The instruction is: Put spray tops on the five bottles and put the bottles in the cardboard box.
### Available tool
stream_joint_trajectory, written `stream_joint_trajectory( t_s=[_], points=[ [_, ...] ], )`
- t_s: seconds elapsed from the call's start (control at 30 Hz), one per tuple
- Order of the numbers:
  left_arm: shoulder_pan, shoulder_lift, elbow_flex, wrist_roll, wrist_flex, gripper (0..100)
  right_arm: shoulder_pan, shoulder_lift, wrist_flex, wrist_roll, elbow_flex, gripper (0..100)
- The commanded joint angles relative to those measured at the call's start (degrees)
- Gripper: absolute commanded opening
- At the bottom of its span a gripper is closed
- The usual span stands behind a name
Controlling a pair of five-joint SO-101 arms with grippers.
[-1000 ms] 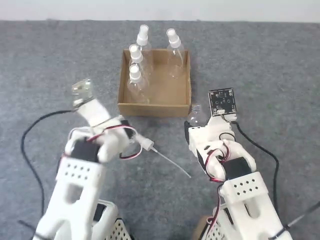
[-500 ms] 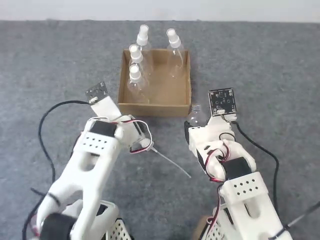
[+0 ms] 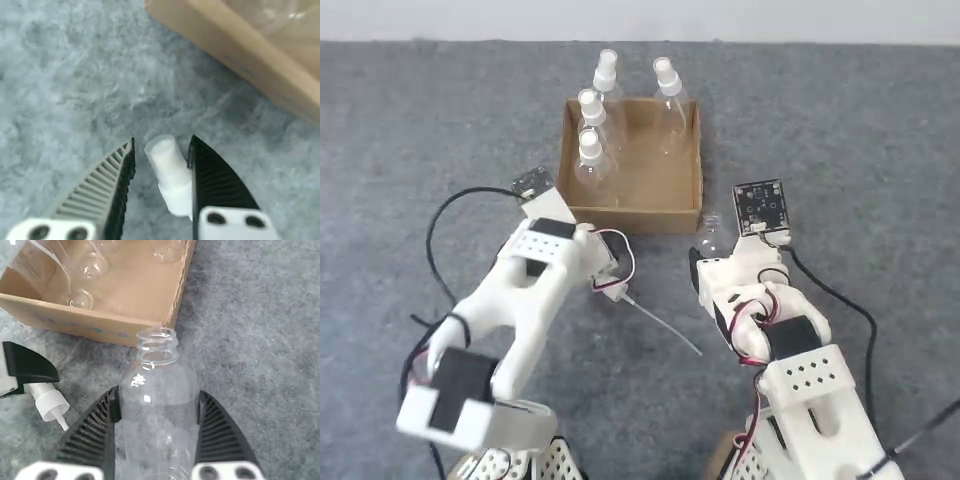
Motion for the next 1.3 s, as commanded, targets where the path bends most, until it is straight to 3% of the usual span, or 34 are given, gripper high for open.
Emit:
stream_joint_trajectory(
  t_s=[0.0, 0.3, 0.77, 0.83, 1.03, 1.27],
  points=[
    [0.8, 2.3, -5.5, 0.8, -1.1, 13, 0.7, -2.0, -1.2, 1.3, -1.1, 3.8],
    [2.1, 5.5, -9.0, 0.8, 1.7, 1, 0.7, -2.0, -1.2, 1.5, -1.1, 3.8],
    [1.5, 5.1, -9.9, 0.7, 3.2, 1, 0.7, -2.0, -1.0, 1.5, -1.1, 3.8],
    [0.7, 5.2, -10.9, 0.7, 5.0, 4, 0.7, -2.0, -1.0, 1.5, -1.1, 3.8],
    [0.8, 5.2, -13.1, 0.7, 10.3, 26, 0.7, -2.0, -0.8, 1.5, -1.1, 3.8],
    [1.0, 5.2, -13.1, 0.4, 10.5, 19, 0.7, -2.0, -0.8, 1.6, -1.1, 3.8]
  ],
)
